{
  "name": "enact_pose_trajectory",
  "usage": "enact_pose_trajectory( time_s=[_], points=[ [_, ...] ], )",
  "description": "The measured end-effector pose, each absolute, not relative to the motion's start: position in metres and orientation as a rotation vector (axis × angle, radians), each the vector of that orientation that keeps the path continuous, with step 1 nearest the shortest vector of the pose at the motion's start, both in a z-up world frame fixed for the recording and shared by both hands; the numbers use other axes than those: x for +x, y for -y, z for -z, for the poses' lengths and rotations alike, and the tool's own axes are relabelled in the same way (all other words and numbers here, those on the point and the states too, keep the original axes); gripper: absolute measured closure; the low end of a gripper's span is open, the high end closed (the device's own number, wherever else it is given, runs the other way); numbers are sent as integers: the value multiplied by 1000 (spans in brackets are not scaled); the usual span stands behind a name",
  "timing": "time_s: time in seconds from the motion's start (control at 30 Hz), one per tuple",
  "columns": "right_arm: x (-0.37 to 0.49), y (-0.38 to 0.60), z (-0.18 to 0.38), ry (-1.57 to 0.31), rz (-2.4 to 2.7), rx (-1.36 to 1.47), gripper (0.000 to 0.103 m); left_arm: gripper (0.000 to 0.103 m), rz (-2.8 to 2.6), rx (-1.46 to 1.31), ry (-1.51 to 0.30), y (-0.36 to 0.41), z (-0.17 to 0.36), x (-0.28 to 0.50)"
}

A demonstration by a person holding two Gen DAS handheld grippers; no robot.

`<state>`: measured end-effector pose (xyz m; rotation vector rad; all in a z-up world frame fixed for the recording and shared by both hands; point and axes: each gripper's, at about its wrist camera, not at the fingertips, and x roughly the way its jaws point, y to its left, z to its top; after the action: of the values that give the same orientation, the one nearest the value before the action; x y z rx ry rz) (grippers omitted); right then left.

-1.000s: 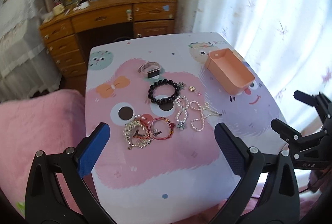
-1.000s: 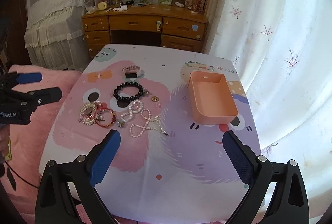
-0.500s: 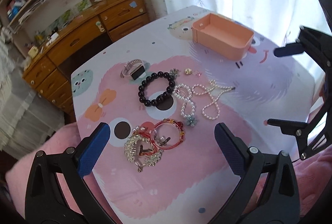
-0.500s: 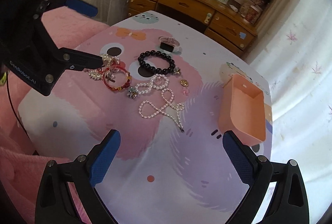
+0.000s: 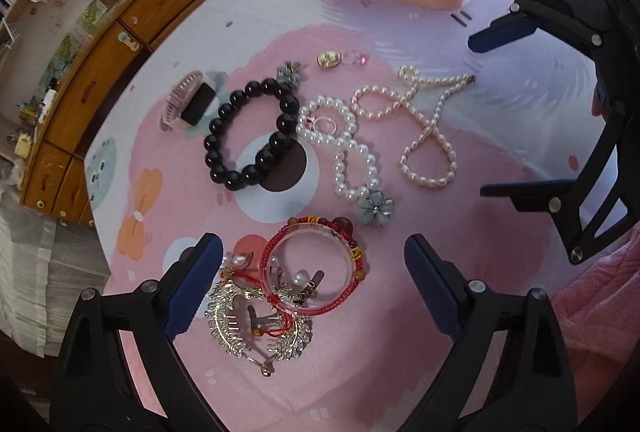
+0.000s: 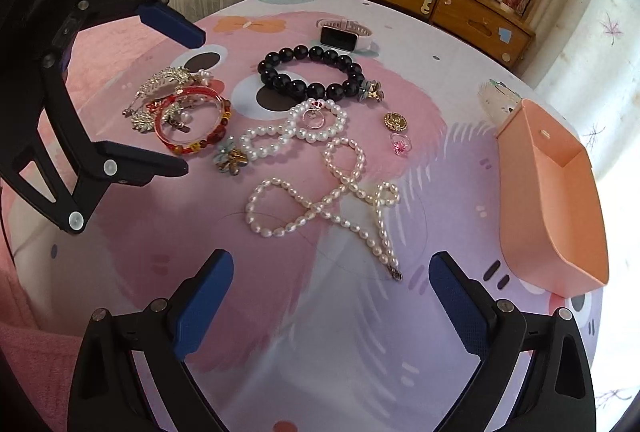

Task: Organize jewelry
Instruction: 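Lower the left gripper onto the red beaded bracelet while the right gripper approaches the pearl necklace, then grasp the red bracelet with the left gripper while the right gripper grasps the pearl necklace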

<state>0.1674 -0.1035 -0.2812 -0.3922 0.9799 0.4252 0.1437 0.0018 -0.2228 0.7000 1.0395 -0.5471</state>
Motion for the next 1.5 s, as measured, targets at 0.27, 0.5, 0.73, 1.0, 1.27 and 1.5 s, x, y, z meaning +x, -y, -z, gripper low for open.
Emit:
enact_pose_trajectory(
  time_s=[0.27,0.5,0.73,1.0,1.27,1.5],
  points=[
    [189,113,291,-1000,-442,-320,6,18,571,679,-1104,-9,242,164],
    [190,111,291,-989,-492,-304,8,31,631,594,-1190,-15,249,186],
    [186,105,288,-973,-515,-313,15,35,622,456,-1286,-29,255,208],
    [186,102,283,-950,-526,-310,50,40,627,459,-1272,-34,258,219],
    [188,89,279,-1016,-510,-346,89,46,561,449,-1312,-18,257,222],
    [199,91,275,-1152,-416,-173,97,46,445,314,-1232,-15,237,215]
  ],
)
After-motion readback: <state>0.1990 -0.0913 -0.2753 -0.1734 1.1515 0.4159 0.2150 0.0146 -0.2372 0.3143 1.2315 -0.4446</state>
